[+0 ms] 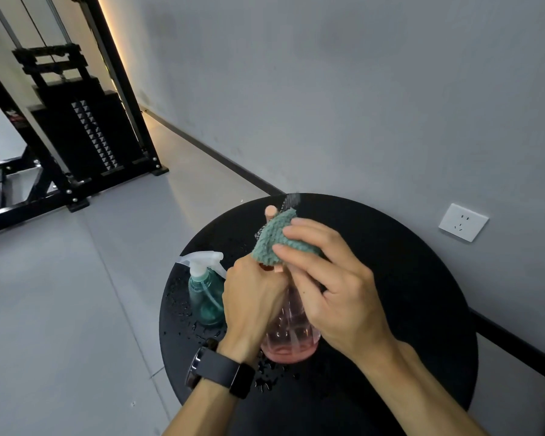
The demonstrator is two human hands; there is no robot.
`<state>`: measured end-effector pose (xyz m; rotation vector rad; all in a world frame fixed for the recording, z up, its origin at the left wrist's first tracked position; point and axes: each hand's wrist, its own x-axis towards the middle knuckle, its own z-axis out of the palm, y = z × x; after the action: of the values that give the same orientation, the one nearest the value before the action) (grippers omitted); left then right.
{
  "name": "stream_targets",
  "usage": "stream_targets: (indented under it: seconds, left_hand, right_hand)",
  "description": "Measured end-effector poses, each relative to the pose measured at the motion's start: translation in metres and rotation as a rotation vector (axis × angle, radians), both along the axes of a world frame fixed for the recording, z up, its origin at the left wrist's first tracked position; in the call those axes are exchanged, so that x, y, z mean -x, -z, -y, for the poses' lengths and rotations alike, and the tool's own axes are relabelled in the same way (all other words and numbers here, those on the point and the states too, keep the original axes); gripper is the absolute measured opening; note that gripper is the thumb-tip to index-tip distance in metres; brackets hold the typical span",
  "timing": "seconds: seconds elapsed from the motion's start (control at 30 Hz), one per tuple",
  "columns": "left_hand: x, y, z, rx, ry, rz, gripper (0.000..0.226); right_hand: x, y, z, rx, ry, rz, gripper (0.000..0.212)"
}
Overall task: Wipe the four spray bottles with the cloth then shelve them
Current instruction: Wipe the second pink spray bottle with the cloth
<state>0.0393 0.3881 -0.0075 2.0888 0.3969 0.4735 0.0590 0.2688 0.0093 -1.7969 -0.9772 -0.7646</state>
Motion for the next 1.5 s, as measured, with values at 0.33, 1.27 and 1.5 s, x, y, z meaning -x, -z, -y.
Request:
stream_targets:
  seconds: [0.33, 1.27, 1.5]
  left_hand:
    - [0.003, -0.009, -0.011, 0.146, 0.122, 0.068, 0.029]
    - [0.007, -0.009, -0.006, 0.912, 0.392, 0.118, 0.052]
    - [0.002, -0.007, -0.005, 0.835, 0.283, 0.102, 0.043]
  right_hand:
    - [0.002, 0.000, 0.011, -0.065, 0.020, -0.021, 0.023]
    - [-0.008, -0.004, 0.008, -0.091, -0.071, -0.291, 0.027]
    - [-0.014, -0.003, 0.017, -0.152, 0.022, -0.356, 0.028]
